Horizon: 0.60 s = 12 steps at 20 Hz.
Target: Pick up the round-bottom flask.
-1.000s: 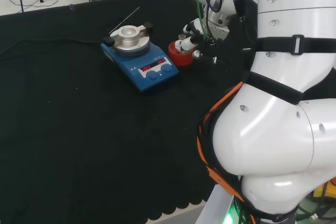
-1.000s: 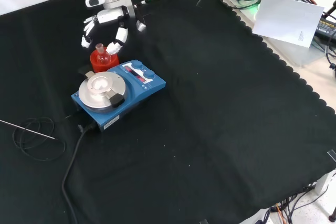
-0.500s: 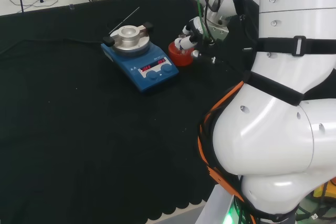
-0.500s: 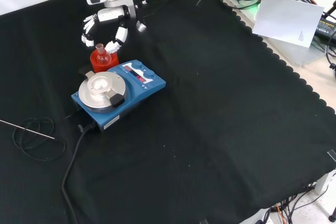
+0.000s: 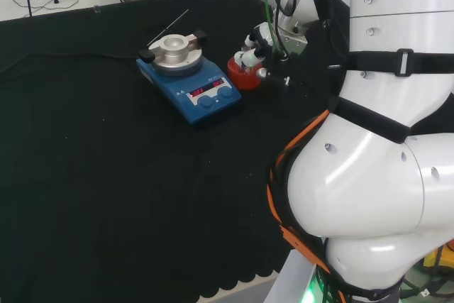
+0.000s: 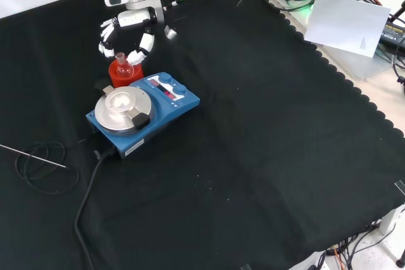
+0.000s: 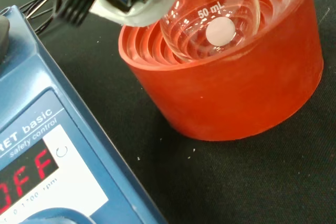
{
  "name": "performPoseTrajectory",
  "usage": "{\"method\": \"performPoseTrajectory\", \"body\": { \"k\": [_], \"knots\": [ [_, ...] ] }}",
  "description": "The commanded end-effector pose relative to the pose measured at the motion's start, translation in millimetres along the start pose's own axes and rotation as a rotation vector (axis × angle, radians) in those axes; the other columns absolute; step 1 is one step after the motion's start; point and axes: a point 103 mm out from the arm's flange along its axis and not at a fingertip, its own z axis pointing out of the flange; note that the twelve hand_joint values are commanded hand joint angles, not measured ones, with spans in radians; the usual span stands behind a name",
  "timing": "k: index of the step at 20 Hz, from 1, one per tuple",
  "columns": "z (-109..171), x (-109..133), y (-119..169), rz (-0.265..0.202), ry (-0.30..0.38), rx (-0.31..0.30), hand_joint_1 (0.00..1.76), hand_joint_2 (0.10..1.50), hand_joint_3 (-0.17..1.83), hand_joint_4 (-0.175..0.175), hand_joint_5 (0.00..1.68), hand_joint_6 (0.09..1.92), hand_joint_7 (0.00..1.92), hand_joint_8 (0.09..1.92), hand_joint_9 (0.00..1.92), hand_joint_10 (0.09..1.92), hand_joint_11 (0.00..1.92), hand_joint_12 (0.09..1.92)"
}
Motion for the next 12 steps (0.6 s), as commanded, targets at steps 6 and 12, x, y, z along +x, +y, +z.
{"method": "performPoseTrajectory", "body": {
  "k": [6, 12],
  "knots": [
    [1.7, 0.9, -0.7, -0.002, -0.010, -0.004, 1.00, 0.60, 0.69, -0.096, 0.86, 0.75, 0.49, 0.67, 0.62, 0.66, 0.21, 1.37],
    [2.5, 0.9, -0.3, -0.001, -0.014, -0.007, 1.01, 0.60, 0.70, -0.099, 0.87, 0.76, 0.50, 0.67, 0.63, 0.66, 0.22, 1.37]
  ]
}}
